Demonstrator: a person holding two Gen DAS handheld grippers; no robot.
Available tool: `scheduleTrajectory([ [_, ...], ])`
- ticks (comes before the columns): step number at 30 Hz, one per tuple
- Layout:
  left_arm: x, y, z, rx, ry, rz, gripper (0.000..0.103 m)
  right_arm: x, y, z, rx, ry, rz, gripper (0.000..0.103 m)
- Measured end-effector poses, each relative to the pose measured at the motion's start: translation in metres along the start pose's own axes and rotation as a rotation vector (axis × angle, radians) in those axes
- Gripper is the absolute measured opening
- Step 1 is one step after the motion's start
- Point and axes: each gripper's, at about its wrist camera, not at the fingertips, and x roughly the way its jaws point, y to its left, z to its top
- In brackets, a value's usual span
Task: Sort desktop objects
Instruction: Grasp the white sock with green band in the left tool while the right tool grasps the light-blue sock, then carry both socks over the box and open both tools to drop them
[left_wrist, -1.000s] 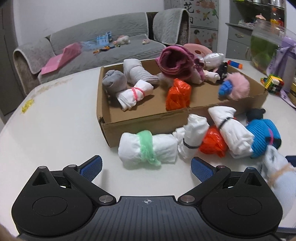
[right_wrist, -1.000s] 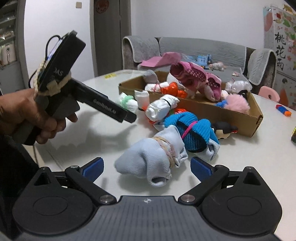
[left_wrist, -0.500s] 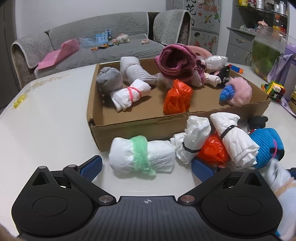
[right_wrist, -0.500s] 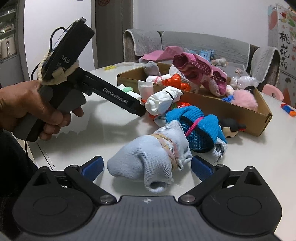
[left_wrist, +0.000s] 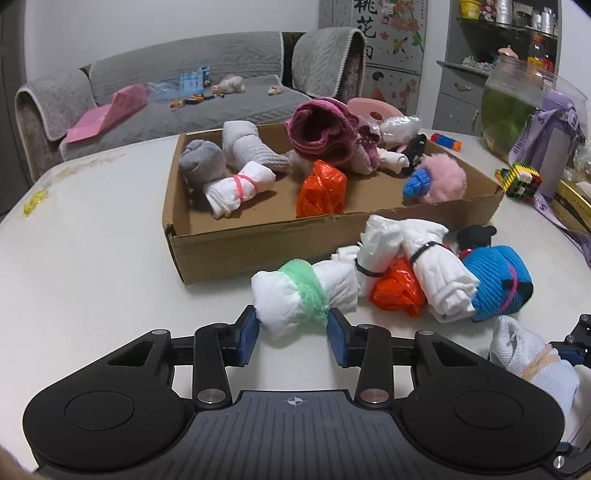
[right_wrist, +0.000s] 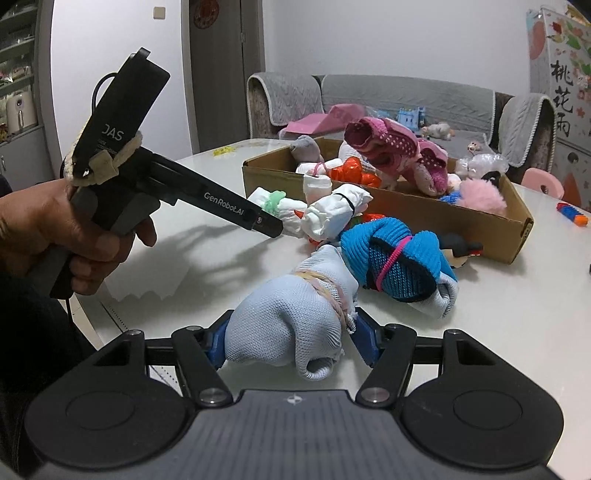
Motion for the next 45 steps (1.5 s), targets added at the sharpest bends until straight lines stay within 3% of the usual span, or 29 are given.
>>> scheduleTrajectory([
  [22,-0.068,-0.003,-0.001,-0.02,-0.132,-0.025,0.041,-0.035,-0.015,0.01,0.022,-0.077,-0.004,0.06],
  [35,-0.115,0.014,0.053,-0.018,-0.28,-0.003,0.041,-0.088,-0.065,0.066,0.015,-0.205,-0.117,0.06],
  [45,-0.115,0.013,0.114,-0.005,-0.333,-0.024,0.041,-0.077,-0.094,0.123,-0.021,-0.252,-0.132,0.06],
])
